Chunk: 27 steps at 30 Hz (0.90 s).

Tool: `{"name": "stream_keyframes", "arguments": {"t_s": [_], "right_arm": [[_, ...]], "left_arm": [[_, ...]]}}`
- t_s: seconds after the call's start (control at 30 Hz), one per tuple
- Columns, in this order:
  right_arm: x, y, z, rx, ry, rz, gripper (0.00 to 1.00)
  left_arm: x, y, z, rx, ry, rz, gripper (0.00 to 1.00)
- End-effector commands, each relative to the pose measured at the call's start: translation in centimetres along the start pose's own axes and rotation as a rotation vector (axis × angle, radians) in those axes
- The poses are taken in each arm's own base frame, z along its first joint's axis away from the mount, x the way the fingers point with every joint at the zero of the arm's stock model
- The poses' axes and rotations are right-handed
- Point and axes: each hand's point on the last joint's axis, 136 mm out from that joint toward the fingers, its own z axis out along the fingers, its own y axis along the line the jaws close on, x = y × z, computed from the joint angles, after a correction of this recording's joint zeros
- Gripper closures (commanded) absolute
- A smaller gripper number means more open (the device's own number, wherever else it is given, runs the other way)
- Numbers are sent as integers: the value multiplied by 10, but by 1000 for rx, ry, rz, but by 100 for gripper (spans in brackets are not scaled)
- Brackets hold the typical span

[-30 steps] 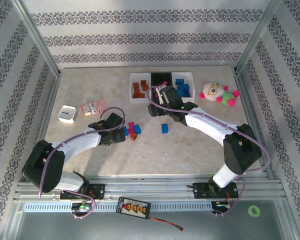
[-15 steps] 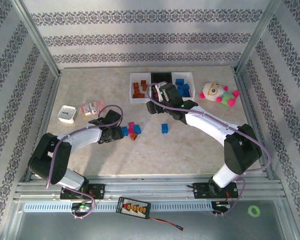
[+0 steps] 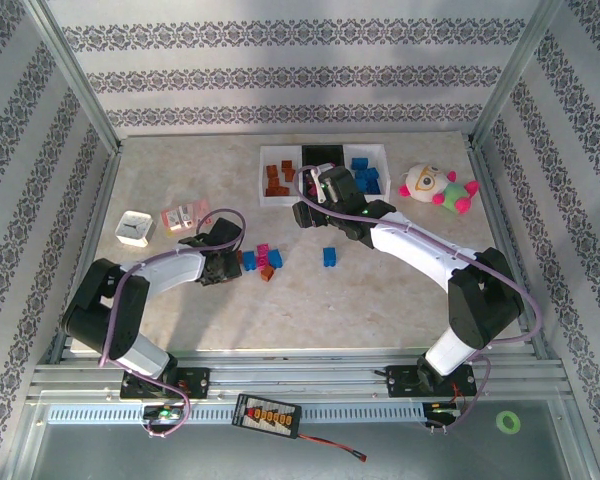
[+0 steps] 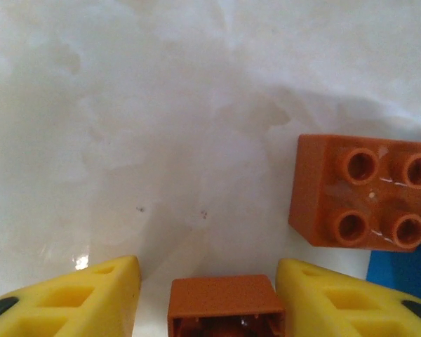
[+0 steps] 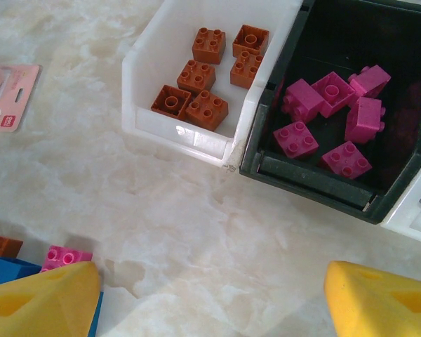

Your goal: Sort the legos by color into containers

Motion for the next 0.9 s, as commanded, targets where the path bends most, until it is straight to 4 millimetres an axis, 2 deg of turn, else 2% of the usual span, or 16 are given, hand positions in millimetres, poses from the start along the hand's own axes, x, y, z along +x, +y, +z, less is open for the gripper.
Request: {"name": "stream_keyframes", "arguments": {"t_s": [0.0,0.1,0.23,0.33,0.5,0.67,0.87], "right_arm": [[-2,6,0,-17,-5,3,16],[-4,9,-2,-26,-9,6,17],[-8,11,-8,-42,-24,16,16],[-10,11,-16,-48,-44,34,16],[-9,13,-25,-78,-66,75,16],[-10,14,-34,-96,-83,83,16],[-10,8,-41,-87,-97,88,16]], "left_arm": [[9,10,-2,-9,25,-27,58],[6,9,-6,-10,18,-27,68],[-8,1,-21,17,-19,-19,71],[-24,-14,-35,71,-66,18,75],[-64,-43,-64,122,-150,90,76],[-110,-80,-87,190,-254,125,76],[-161,-127,-94,242,-328,173,76]]}}
